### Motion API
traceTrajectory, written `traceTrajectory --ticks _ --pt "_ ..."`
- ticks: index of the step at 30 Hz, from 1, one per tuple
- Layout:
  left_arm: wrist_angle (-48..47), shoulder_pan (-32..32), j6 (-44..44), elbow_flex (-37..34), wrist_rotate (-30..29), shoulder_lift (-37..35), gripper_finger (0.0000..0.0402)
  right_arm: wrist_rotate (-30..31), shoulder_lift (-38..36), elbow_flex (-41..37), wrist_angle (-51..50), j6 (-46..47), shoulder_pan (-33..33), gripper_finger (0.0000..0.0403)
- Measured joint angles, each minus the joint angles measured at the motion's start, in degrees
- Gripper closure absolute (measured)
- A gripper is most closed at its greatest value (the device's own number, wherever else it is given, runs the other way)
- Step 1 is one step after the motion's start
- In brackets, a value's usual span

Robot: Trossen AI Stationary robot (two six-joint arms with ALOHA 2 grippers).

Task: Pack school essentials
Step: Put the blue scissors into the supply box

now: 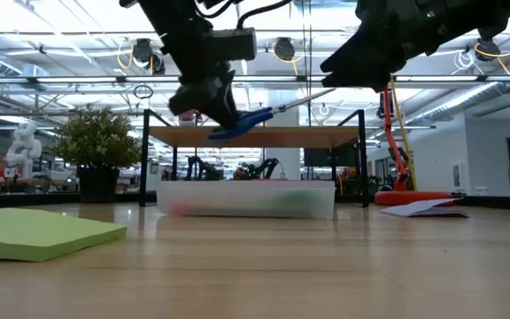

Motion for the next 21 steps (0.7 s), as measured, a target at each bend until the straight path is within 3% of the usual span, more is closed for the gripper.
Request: traceTrajectory --ticks 8,14,21 --pt "2.8 0.1 -5.7 0.0 0.6 -2.6 0.0311 6.2 -3.0 0.0 5.3 -5.4 2.0 0.0200" --pt "10.2 0.2 -12.6 0.0 9.3 -6.2 0.0311 9.9 -5.5 0.0 8.8 -9.9 5.8 0.0200" --pt "24.8 0.3 -11.9 -2.0 19.8 -6.2 0.0311 10.9 -4.5 0.0 16.4 -17.4 11.0 0.0200"
